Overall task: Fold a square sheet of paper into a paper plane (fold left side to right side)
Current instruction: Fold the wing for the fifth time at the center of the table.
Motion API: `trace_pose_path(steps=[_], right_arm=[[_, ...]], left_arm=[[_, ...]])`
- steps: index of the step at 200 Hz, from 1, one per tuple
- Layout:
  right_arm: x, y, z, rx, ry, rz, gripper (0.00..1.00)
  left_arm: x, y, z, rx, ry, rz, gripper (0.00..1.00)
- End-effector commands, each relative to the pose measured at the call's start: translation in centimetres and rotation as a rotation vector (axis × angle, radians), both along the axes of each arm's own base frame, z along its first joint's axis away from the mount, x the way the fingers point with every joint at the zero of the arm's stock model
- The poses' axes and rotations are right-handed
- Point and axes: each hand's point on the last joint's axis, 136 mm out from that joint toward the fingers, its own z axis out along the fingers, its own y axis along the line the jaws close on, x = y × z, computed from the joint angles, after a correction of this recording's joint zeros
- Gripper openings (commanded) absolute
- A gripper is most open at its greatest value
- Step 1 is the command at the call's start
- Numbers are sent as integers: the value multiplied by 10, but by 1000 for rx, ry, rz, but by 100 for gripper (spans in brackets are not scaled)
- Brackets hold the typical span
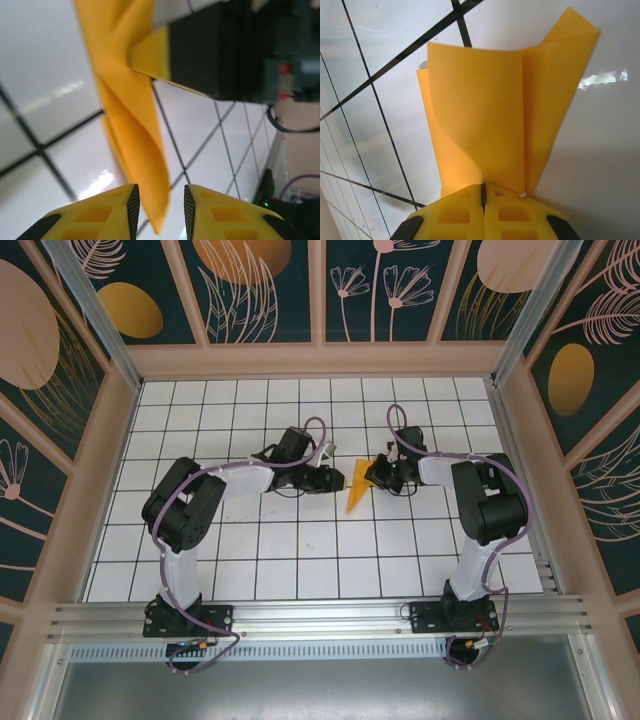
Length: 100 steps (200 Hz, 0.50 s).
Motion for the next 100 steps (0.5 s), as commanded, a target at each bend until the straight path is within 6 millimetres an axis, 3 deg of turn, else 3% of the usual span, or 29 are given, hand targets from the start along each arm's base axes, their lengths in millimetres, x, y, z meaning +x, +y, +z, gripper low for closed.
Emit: trace_pose_path(steps=[1, 21, 60, 100], right_arm=[[-23, -18, -41, -119, 116, -21, 6], [-23, -18, -41, -120, 118, -20, 6], [-23, -17, -41, -120, 118, -19, 6], [-24, -18, -42, -125, 120, -18, 6]], left_arm=[[-21, -22, 27, -93, -17, -68, 32], [-31, -39, 27, -97, -17, -105, 33], [-19, -48, 5, -51, 2, -90, 33], [-14, -55, -1, -49, 7, -108, 33]])
